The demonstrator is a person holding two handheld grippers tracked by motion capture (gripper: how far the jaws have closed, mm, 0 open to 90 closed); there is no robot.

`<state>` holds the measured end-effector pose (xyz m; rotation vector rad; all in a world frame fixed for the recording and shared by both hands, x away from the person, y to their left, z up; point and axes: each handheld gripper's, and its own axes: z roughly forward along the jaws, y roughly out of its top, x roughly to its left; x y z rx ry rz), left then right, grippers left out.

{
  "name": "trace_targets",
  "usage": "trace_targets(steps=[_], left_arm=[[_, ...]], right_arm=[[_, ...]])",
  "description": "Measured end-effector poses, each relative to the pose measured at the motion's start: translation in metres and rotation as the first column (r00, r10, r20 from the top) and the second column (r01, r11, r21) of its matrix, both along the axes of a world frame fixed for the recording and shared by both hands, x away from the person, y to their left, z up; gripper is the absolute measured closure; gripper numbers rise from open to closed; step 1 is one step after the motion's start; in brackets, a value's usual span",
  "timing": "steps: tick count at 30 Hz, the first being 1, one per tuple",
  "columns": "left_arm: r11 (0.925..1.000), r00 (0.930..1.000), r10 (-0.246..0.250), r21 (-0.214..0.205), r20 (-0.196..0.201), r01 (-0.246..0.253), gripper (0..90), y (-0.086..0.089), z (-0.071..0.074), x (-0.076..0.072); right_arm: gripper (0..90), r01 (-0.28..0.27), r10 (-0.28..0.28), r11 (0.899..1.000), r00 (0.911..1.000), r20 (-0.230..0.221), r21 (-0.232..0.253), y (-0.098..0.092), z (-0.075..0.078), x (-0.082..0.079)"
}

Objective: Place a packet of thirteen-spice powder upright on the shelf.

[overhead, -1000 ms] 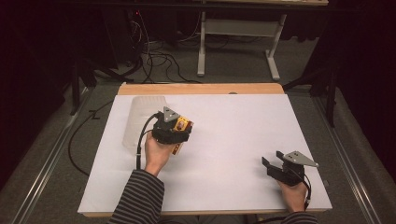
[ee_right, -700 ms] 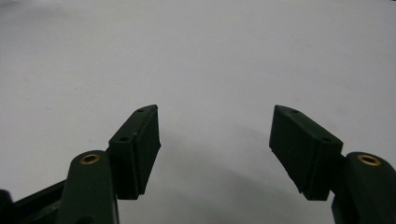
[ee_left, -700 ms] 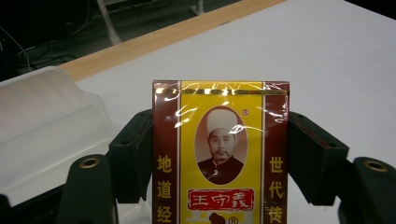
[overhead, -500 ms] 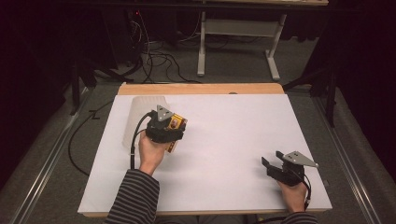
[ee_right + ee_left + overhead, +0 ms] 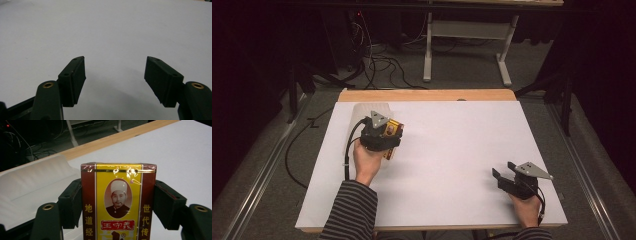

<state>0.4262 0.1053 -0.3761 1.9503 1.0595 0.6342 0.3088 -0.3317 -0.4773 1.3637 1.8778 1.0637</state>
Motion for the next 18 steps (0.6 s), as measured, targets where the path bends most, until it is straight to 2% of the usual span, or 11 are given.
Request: trace_targets(steps=[8,18], left_arm=[[0.9994,0.9995,0.027,-0.021,0.018,-0.026,32.5,0.009,0.001,-0.001],[0.9979,0.9979,0.062,-0.019,0.021,-0.062,32.5,0.022,-0.001,-0.002]], right_arm=[[33.7,0.0,0.0,1.0,1.0,-0.003,-0.004,0.0,0.0,0.0],[33.7,-0.001,0.001,1.0,1.0,-0.005,-0.004,0.001,0.0,0.0]])
